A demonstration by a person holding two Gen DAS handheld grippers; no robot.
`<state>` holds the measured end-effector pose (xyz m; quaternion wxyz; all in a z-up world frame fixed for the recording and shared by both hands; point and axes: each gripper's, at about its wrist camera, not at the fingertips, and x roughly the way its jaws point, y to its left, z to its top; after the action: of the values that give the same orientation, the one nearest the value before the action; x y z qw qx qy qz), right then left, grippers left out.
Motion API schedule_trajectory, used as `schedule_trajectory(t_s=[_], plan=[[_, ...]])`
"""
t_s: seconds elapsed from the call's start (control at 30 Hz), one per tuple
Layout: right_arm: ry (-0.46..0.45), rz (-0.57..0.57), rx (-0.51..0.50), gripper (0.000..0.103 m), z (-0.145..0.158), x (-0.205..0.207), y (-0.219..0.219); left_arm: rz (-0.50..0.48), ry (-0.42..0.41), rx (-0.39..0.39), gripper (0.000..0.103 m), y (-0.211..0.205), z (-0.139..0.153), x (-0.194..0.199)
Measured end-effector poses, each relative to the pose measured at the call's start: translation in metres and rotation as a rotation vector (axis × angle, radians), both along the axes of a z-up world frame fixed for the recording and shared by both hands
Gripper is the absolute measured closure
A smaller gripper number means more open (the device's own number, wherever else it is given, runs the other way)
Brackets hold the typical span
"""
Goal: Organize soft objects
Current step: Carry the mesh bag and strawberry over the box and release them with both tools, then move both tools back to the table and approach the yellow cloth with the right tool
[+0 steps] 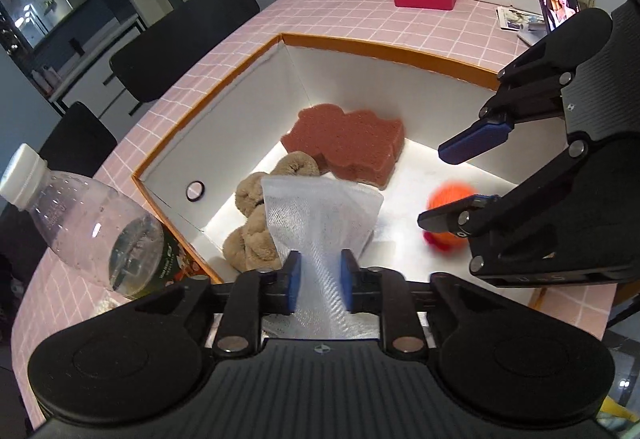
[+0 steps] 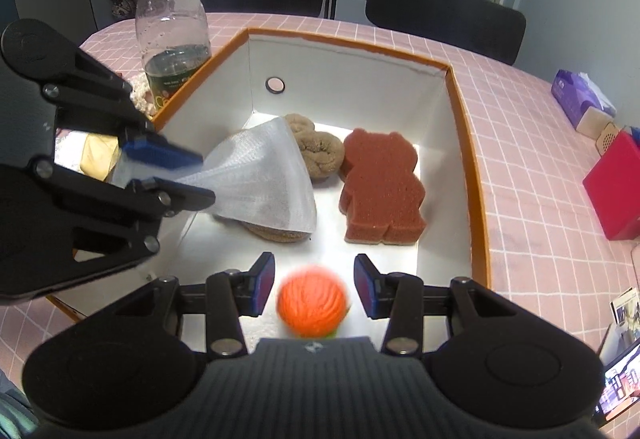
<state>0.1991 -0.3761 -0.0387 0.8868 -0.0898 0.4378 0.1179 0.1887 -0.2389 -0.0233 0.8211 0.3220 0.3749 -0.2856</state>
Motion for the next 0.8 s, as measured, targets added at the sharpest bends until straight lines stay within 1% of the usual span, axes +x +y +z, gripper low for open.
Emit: schedule_trajectory(t_s=[0.07,0.23,0.33,0.37,0.4,0.43,0.47,0.5,0.53,0.57,0.6,0.63,0.73,0.8], plan=[[-0.006,0.003,-0.012,0.058,0.0,-0.002,0.0,-0.001,-0.031,0.01,0.071,0.0,0.002,-0.002],[-0.002,0.006,-0.019,0.058,-0.001,-0.002,0.001,-0.003,-0.056,-0.011,0.066,0.004,0.012,-0.006],[-0.01,-0.001,-0.006,0.057,0.002,-0.003,0.0,0.008,-0.09,-0.062,0.064,0.011,0.021,-0.01],[-0.016,-0.005,0.0,0.049,0.003,-0.004,-0.001,0.012,-0.102,-0.087,0.061,0.014,0.025,-0.013],[-0.026,-0.008,0.004,0.045,0.005,-0.005,-0.001,0.018,-0.115,-0.112,0.057,0.018,0.028,-0.014],[-0.034,-0.009,0.005,0.045,0.006,-0.006,-0.001,0.024,-0.128,-0.13,0.051,0.02,0.031,-0.015],[-0.039,-0.01,0.005,0.045,0.007,-0.006,0.0,0.024,-0.141,-0.126,0.048,0.02,0.032,-0.016],[-0.044,-0.011,0.008,0.045,0.009,-0.007,0.0,0.011,-0.153,-0.1,0.046,0.017,0.03,-0.016],[-0.049,-0.012,0.009,0.045,0.01,-0.007,0.001,-0.008,-0.17,-0.064,0.039,0.014,0.027,-0.017],[-0.053,-0.015,0.007,0.045,0.011,-0.007,0.001,-0.022,-0.188,-0.043,0.029,0.011,0.024,-0.017],[-0.056,-0.019,0.004,0.045,0.011,-0.007,0.001,-0.027,-0.2,-0.037,0.026,0.009,0.022,-0.017],[-0.058,-0.024,0.001,0.045,0.011,-0.008,0.001,-0.023,-0.198,-0.052,0.02,0.009,0.021,-0.014],[-0.056,-0.038,0.006,0.044,0.01,-0.008,-0.001,0.016,-0.149,-0.118,0.019,0.015,0.02,-0.006],[-0.05,-0.041,0.017,0.044,0.009,-0.007,-0.003,0.028,-0.146,-0.142,0.019,0.02,0.021,-0.006]])
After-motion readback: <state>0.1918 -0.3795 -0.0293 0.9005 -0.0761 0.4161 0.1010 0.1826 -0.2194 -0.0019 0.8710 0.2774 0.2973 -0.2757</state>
